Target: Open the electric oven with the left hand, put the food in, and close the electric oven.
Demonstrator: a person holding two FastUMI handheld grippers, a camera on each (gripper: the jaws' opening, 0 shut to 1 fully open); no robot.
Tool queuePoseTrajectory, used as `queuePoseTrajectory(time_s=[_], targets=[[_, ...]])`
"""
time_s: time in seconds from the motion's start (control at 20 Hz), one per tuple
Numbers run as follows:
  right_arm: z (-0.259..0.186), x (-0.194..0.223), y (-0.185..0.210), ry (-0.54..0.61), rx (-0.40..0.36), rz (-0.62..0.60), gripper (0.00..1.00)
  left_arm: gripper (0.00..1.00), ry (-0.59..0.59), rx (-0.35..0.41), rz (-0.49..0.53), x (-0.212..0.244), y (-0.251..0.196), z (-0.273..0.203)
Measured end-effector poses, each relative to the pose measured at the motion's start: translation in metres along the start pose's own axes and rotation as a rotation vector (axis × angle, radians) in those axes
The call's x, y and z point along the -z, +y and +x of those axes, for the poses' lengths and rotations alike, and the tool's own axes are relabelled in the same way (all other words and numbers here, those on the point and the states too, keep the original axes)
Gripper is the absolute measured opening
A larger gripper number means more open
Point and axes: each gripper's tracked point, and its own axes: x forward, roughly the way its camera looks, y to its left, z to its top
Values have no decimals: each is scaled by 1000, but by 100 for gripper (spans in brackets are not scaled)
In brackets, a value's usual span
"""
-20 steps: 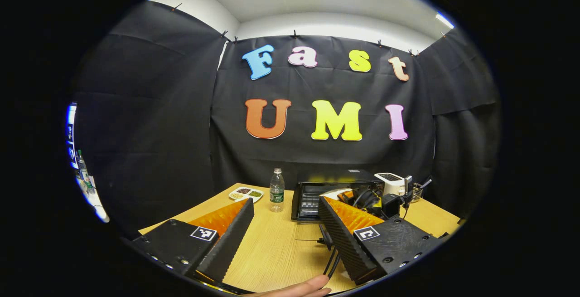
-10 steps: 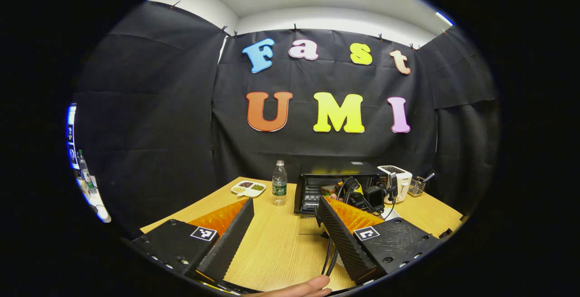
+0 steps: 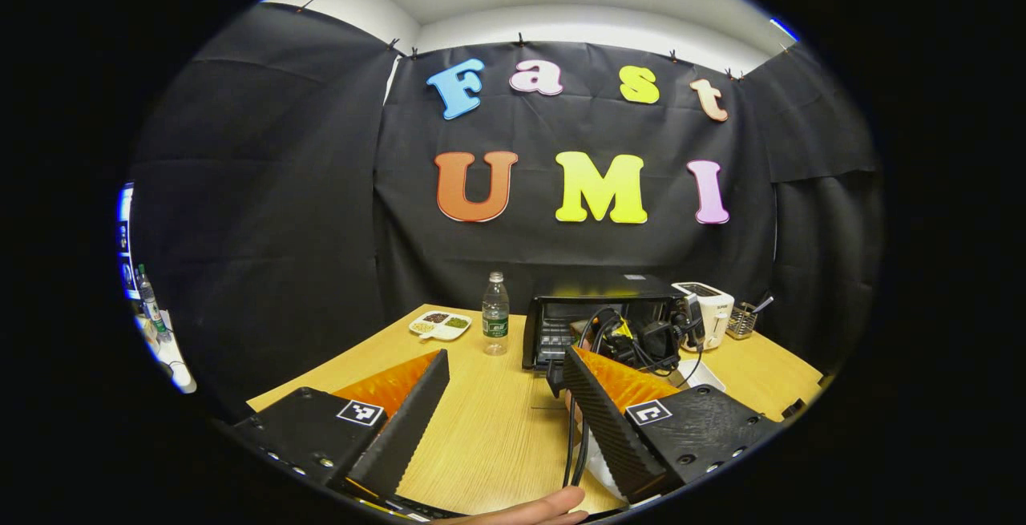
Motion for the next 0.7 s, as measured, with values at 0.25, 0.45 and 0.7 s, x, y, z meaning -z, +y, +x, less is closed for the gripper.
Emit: queuePoseTrajectory(time_s=[0.25,0.45,0.7], targets=[[3,5,2,10,21,-211,51,94,19,4,-27,7,1,2],[4,9,1,39,25,-390,72,94,25,18,-53,9,2,2],[6,9,4,91,22,-522,67,86,30,33,-100,9,1,2]])
